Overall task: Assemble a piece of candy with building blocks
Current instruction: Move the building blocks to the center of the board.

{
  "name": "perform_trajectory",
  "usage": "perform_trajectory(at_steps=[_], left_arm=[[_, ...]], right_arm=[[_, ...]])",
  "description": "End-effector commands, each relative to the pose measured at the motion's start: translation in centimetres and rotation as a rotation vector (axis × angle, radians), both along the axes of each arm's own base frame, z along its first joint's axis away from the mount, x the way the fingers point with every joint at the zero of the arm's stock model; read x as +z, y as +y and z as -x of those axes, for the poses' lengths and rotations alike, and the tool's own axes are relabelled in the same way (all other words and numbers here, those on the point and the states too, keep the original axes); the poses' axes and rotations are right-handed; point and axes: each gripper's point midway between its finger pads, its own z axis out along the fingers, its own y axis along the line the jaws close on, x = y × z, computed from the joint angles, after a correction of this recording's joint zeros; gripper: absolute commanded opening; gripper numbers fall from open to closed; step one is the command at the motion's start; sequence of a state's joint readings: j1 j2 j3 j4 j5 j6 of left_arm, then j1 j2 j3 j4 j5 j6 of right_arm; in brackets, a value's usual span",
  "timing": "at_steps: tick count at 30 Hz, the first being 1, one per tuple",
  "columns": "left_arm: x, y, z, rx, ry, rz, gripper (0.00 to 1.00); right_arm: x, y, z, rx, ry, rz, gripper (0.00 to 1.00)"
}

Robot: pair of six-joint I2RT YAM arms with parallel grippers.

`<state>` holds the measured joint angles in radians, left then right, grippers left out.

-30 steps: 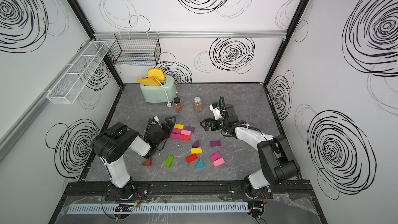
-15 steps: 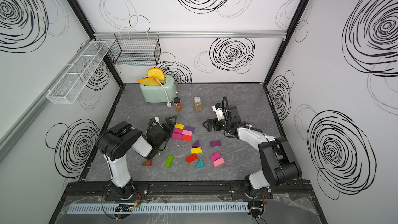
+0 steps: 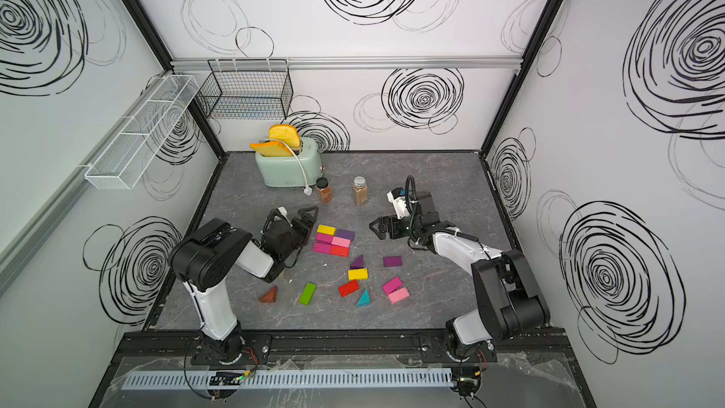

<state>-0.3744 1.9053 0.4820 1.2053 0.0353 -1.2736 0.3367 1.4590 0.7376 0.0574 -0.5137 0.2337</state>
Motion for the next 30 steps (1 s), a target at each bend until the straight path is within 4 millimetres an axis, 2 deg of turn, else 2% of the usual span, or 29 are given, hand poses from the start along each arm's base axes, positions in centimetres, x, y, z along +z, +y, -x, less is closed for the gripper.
perform_trajectory(at_steps=[1,11,30], left_arm=[[-1.5,-1.2,-0.2,-0.096,0.012,-0.056,0.98],[-3.0,-2.8,0.3,-0.187,0.02,-0.073,0.98],[-3.3,-4.0,2.4,-0.238,0.025,-0.042,0.98]], right_arm=[[0.6,-0.2,0.1,0.002,-0.02,0.005,0.99],[0.2,-0.3,0.1,-0.001,-0.012,0.008,0.99],[0.1,-0.4,0.0,-0.003,-0.014,0.01,0.99]])
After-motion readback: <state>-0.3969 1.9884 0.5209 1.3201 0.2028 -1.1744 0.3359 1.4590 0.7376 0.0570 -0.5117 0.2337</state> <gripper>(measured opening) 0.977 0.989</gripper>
